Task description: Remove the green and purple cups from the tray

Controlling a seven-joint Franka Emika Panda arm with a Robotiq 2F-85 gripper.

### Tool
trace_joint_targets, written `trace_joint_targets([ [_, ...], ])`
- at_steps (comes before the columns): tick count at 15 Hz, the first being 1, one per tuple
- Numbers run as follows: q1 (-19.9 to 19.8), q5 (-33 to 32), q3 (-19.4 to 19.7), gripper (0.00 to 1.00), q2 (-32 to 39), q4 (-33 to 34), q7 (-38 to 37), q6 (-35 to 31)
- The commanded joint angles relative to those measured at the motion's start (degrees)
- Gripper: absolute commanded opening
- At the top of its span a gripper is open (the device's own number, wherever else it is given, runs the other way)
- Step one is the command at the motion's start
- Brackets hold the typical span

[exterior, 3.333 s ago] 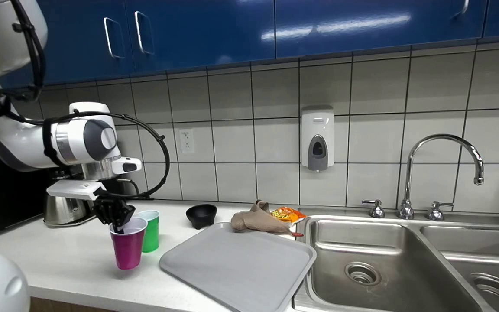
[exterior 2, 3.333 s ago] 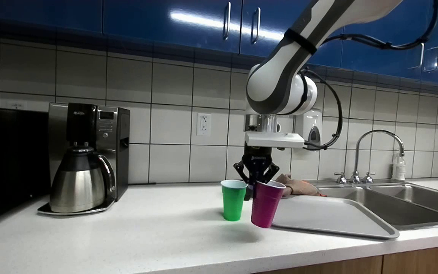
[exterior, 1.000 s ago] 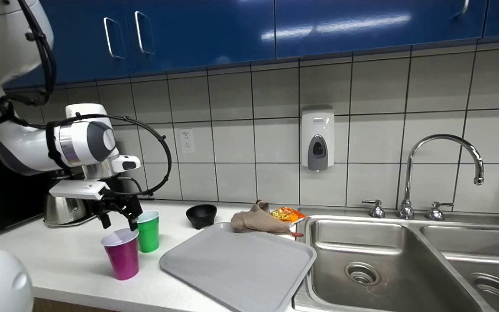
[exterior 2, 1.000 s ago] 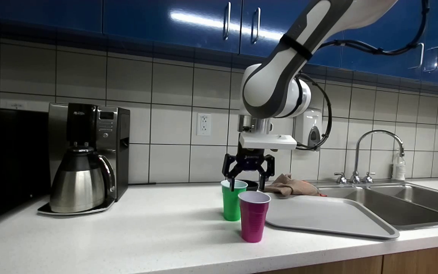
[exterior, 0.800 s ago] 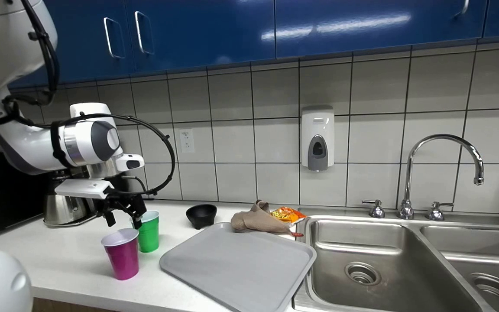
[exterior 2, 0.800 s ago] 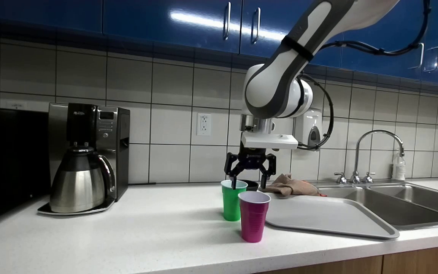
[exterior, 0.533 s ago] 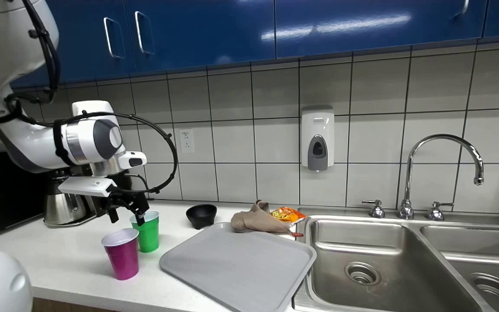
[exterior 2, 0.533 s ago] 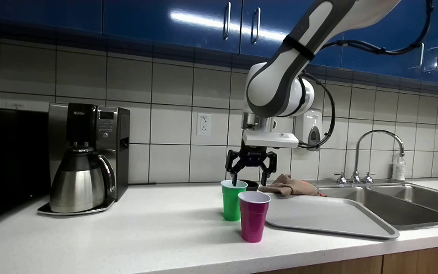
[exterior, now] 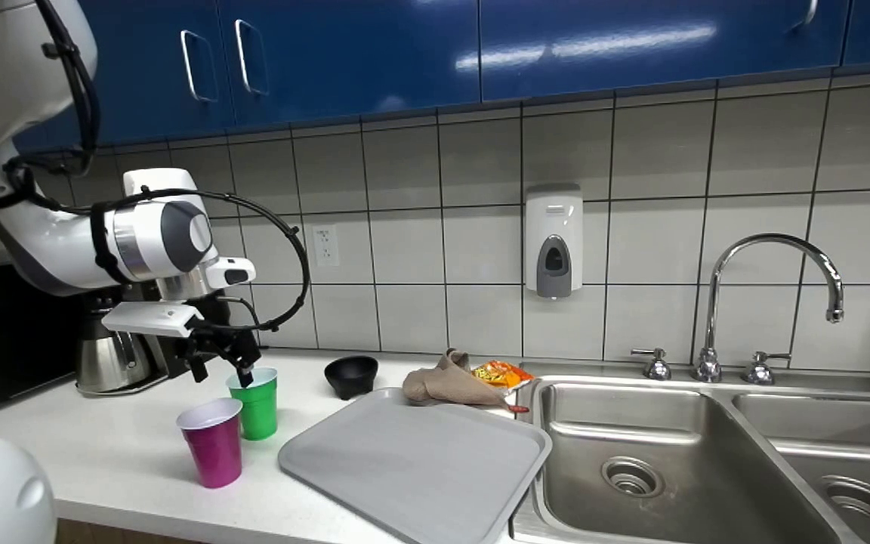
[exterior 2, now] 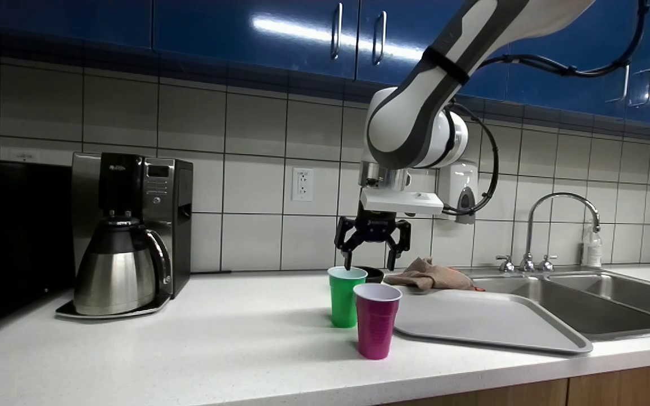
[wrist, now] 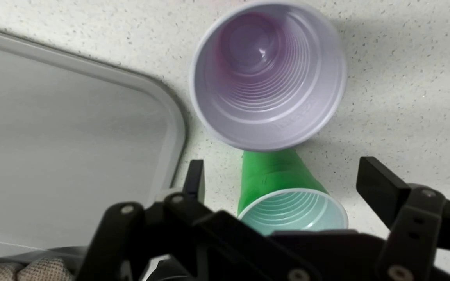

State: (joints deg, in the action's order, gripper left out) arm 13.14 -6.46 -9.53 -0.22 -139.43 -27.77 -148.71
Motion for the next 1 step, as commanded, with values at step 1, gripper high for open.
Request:
trace_joint_targets([
  [1,-0.72,0.14,-0.69,1.0,-0.07,0.02,0.19,0.11],
])
